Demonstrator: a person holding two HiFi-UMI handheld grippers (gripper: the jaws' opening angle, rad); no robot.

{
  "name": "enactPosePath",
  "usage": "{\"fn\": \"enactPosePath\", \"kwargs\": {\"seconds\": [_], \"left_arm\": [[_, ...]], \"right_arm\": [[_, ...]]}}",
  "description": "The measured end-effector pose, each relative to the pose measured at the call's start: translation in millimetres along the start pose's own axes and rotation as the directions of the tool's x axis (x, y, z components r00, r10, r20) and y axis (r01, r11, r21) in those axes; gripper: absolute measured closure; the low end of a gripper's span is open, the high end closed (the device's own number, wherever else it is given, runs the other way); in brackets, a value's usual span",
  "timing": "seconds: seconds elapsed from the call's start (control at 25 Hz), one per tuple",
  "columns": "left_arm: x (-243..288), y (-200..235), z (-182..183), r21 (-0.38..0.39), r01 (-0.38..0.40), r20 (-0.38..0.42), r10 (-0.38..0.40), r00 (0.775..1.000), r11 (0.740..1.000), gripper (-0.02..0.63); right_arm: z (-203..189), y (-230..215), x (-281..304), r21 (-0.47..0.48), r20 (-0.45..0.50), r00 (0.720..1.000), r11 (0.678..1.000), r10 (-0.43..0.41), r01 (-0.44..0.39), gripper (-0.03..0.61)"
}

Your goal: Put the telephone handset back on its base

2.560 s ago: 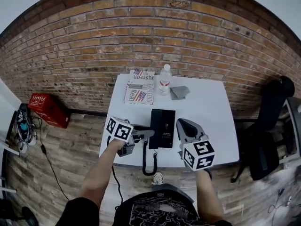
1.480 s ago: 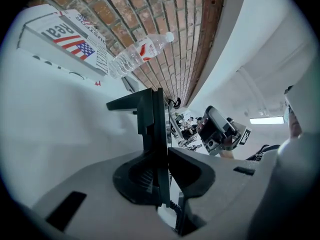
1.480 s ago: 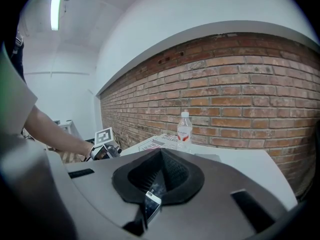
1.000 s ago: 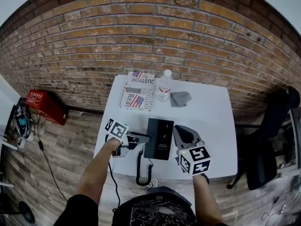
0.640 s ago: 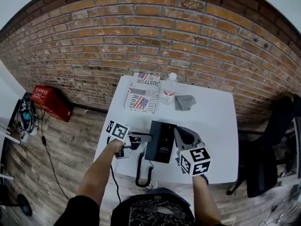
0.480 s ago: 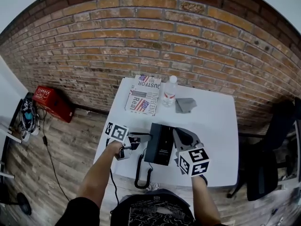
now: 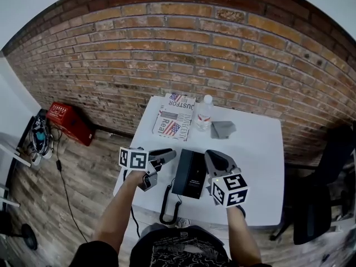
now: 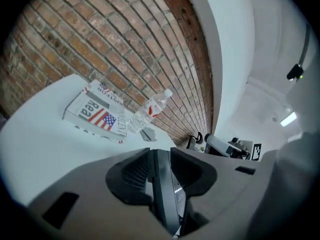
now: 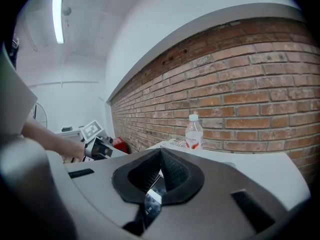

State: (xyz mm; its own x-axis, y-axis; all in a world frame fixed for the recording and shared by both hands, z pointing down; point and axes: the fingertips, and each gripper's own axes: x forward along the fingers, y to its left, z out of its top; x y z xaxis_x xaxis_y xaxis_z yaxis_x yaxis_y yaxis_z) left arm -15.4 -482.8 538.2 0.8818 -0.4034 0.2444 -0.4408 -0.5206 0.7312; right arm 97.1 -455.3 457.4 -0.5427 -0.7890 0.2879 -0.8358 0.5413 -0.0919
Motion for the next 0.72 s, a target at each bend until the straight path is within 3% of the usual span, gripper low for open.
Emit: {"fn": "enactPosePath", "kwargs": {"seconds": [0.16,0.36,0.72], "left_arm": [[-12,-16,23,0.159,-0.136,0.061,0.128,0.990,0.978,0.505],[-30,-47,49,0.324,-0.249,0.148,0.211,0.966,0.913,0.505],[-54,-85,75,0.486,-0.377,0.262,0.280,0.924,0.788,0.525]], "right_arm": [[5,0,-1,0.006,0.011,1.000,1.000,-0.002,0.002,0.577],[14,3,-4,0.012,0.020,1.000,1.000,-0.015,0.015,0.577],[35,7,-11,0.021,0.058,0.995,0.996,-0.085,0.084,0.577]]}}
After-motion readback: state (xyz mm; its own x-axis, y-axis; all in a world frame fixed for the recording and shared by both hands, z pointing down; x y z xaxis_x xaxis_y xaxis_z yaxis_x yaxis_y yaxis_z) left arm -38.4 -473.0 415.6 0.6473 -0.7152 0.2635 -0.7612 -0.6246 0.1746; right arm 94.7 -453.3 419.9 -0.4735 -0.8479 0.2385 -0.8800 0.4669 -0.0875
